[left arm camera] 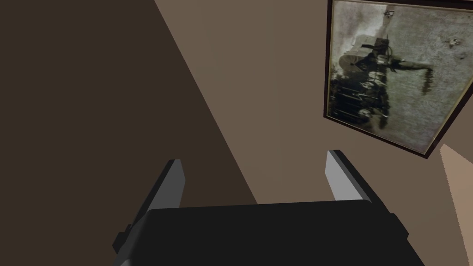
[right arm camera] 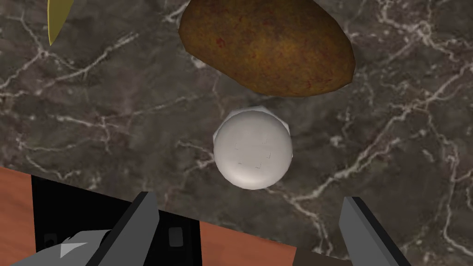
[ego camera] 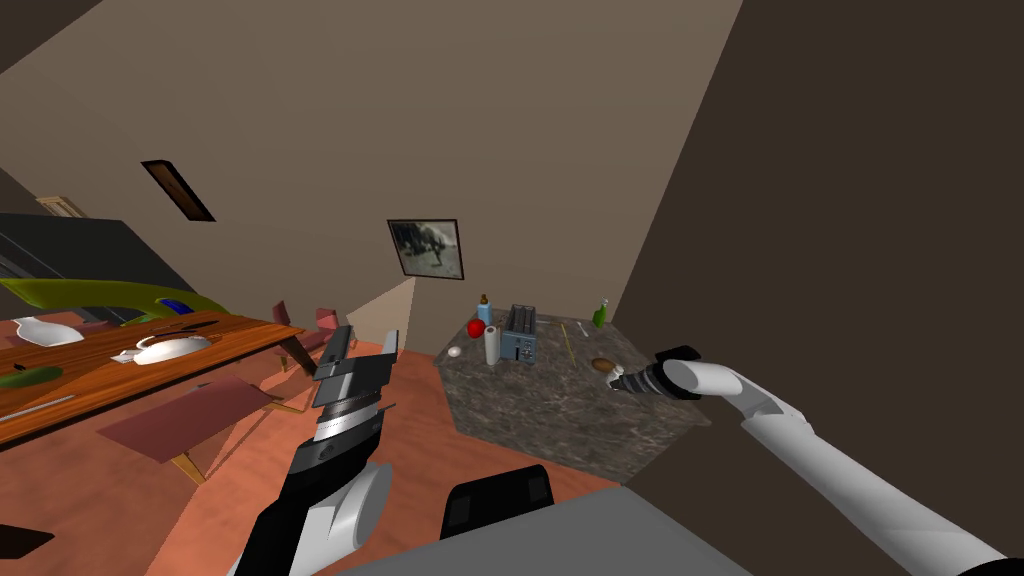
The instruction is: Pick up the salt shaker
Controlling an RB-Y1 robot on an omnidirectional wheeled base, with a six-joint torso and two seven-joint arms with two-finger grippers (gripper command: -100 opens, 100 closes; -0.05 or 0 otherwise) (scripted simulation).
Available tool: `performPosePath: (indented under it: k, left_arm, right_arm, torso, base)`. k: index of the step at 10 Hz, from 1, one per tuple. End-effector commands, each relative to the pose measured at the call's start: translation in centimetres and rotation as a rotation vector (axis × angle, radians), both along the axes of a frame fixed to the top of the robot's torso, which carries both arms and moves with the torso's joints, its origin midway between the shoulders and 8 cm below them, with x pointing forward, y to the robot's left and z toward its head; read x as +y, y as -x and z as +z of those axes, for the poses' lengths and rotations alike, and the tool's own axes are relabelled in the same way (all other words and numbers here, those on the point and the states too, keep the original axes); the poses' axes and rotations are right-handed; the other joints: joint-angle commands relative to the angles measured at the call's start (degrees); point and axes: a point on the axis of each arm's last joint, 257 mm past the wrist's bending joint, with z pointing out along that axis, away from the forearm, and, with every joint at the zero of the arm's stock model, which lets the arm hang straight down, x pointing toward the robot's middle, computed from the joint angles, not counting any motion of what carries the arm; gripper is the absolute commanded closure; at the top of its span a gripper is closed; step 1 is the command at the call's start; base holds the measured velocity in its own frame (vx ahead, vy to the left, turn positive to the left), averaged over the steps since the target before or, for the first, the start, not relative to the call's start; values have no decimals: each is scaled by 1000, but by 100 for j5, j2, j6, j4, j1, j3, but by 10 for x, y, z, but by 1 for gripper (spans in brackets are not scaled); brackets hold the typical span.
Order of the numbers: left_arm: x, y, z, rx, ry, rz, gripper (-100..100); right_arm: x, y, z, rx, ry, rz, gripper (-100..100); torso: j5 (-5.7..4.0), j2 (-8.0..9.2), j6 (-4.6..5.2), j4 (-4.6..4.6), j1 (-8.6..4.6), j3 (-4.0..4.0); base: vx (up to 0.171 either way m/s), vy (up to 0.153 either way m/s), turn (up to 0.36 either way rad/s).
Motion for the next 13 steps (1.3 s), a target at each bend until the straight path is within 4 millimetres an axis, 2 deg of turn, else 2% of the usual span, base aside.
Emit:
performPosePath:
  k: [1, 6, 10, 11, 12, 13]
  left_arm:
    - [0, 0, 0, 0, 0, 0, 0]
    - [0, 0, 0, 0, 0, 0, 0]
    - [0, 0, 0, 0, 0, 0, 0]
    - [0, 0, 0, 0, 0, 0, 0]
    - [0, 0, 0, 0, 0, 0, 0]
    - [0, 0, 0, 0, 0, 0, 0]
  right_arm:
    - [-3, 4, 7, 35, -37, -48, -100]
    - [-7, 18, 20, 128, -110, -136, -100]
    - [-7, 22, 26, 154, -133, -163, -100]
    - [-7, 22, 26, 157, -135, -165, 0]
    - [-15, 22, 19, 153, -137, -192, -100]
    - [-18, 22, 17, 153, -138, -201, -100]
  torso:
    - [0, 0, 0, 0, 0, 0]
    - [-1, -6, 0, -2, -2, -3]
    - [-3, 0, 1, 0, -10, 0]
    - [-4, 6, 1, 0, -8, 3]
    - [-3, 10, 1, 2, -5, 5]
    - [-3, 20, -4, 3, -5, 10]
  base:
    - [46, 14, 29]
    - [39, 6, 22]
    - [27, -9, 13]
    - [0, 0, 0]
    - [-37, -4, 188]
    - [-70, -6, 164]
